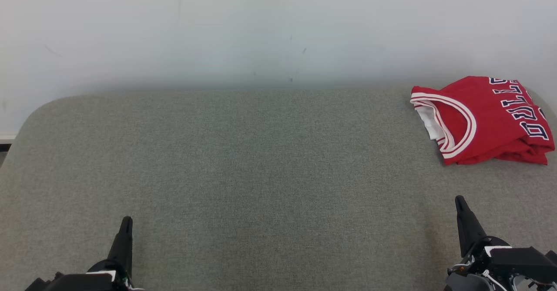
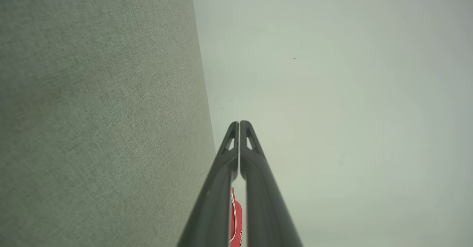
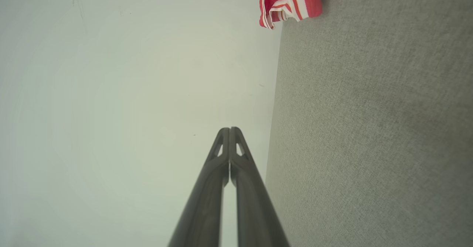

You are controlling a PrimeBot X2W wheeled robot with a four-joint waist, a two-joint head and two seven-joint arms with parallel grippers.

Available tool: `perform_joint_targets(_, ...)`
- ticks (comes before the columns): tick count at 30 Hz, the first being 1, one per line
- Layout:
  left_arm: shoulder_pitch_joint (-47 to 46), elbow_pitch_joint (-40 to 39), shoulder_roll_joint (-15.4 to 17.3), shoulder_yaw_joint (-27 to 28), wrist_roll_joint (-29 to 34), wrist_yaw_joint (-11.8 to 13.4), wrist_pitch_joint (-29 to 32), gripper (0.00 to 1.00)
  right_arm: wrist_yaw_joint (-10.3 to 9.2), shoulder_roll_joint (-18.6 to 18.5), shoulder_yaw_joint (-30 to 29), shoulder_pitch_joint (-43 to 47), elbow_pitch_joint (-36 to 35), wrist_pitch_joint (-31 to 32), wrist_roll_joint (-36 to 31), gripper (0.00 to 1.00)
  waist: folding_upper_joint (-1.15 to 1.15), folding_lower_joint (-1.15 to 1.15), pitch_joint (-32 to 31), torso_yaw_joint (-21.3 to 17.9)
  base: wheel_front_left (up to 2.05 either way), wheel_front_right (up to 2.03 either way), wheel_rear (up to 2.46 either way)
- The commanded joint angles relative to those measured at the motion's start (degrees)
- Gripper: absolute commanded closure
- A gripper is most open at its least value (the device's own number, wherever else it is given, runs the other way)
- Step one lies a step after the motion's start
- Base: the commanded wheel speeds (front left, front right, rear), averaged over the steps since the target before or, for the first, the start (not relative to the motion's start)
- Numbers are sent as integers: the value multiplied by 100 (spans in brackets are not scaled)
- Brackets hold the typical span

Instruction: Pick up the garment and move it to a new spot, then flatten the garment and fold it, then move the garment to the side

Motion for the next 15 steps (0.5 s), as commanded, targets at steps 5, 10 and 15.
perform_joint_targets(5, -41, 1, -12, 14, -27, -16, 4, 100, 4, 15, -17, -38, 5, 22, -30, 100, 0, 0, 0, 0, 0, 0, 0)
perform_joint_targets(10, -41, 1, -12, 12, -27, -16, 4, 100, 4, 16, -22, -39, 6, 25, -31, 100, 0, 0, 0, 0, 0, 0, 0)
perform_joint_targets(15, -41, 1, -12, 14, -27, -16, 4, 100, 4, 18, -26, -39, 6, 29, -36, 100, 0, 0, 0, 0, 0, 0, 0)
